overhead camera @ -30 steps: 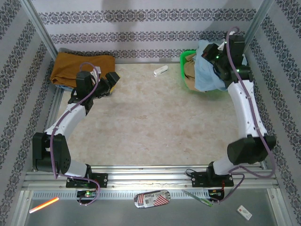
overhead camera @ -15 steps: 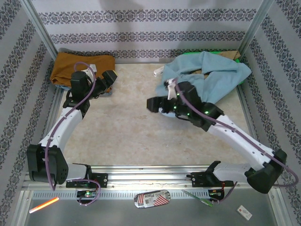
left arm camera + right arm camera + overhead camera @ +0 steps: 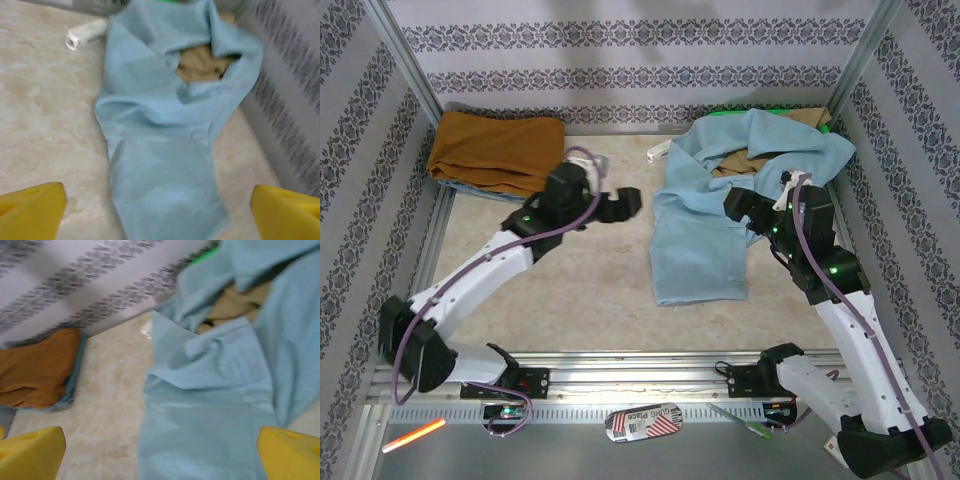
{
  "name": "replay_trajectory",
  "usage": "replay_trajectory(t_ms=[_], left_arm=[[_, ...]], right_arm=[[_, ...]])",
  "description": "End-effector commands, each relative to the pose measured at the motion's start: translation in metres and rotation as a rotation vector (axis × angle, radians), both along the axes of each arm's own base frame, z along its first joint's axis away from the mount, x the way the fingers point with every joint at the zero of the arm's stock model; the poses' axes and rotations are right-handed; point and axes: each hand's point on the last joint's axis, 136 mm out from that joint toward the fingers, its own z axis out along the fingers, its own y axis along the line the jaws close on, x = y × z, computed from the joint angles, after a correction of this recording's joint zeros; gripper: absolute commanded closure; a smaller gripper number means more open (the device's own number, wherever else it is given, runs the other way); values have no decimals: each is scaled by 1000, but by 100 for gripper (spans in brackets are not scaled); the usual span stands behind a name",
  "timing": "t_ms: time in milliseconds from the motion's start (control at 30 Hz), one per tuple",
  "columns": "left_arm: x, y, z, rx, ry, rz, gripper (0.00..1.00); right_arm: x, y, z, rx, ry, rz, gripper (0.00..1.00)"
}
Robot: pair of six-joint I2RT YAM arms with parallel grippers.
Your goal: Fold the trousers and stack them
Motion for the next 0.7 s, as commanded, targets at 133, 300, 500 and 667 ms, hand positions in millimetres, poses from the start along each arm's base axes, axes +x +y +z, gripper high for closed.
replay_trajectory(t_ms=[133,300,500,667], left_arm=[[-28,-100,-80,543,-18,-272,0],[-47,-178,-133,682,-21,-405,1],[-56,-238,-198,792,36,-465,1],[-45,-234,-247,893,91,-414,20]], right_arm=[[2,-41,-56,84,158,-136,2],[-5,-88,-101,177,249,-324,2],[-11,-118,-130,291,290,-431,2],[-13,-125,-129,299,282,-445,2]])
